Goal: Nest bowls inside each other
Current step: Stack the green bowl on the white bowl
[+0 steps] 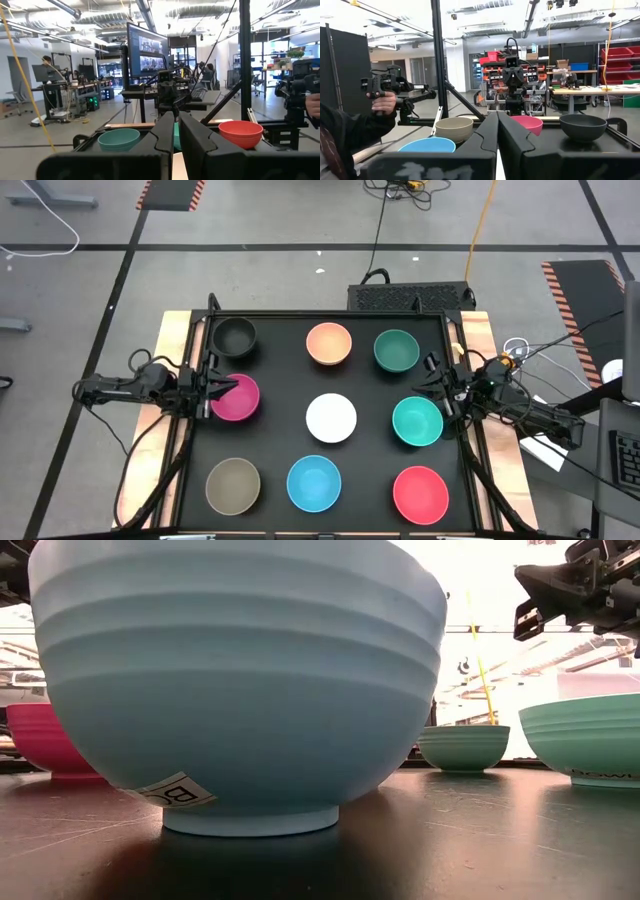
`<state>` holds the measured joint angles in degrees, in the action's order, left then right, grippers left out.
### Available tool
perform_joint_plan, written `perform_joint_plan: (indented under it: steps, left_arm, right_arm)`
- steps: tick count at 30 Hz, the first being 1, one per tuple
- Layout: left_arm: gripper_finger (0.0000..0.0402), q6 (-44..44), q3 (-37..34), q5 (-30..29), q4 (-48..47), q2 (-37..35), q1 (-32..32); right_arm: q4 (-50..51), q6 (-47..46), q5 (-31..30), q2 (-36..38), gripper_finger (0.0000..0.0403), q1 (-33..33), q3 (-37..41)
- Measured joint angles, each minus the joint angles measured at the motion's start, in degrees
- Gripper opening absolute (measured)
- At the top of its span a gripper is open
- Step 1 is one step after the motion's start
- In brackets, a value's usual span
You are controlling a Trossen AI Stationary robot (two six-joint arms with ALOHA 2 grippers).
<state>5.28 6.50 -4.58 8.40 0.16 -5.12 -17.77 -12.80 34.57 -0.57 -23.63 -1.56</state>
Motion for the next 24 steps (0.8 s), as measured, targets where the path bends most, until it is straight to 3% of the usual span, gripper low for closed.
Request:
perform_joint_plan:
  steps: [6, 9, 12, 16, 24]
  left_arm:
    - [0.0031, -1.98, 0.00, 0.00, 0.51, 0.00, -0.01]
    - [0.0031, 1.19, 0.00, 0.02, -0.21, 0.00, -0.01]
    - [0.0031, 3.21, 0.00, -1.73, -1.40, 0.00, -0.02]
    - [0.0031, 3.46, 0.14, -6.24, -2.09, 0.00, -0.01]
    - [0.0031, 4.65, 4.86, -9.43, -10.32, 0.00, -0.01]
  right_arm:
    - [-4.67, 0.00, 0.00, -0.01, 0.0000, 0.00, 0.00]
    - [-10.40, 0.90, -0.04, 0.01, 0.0000, 0.02, 0.00]
    - [-11.86, 1.08, -3.48, 0.03, 0.0000, -0.03, -0.82]
    - [-2.56, 3.06, -12.39, -1.64, 0.0000, -0.21, -3.66]
    - [20.05, 8.38, -23.98, -10.58, 0.0039, -3.03, -19.54]
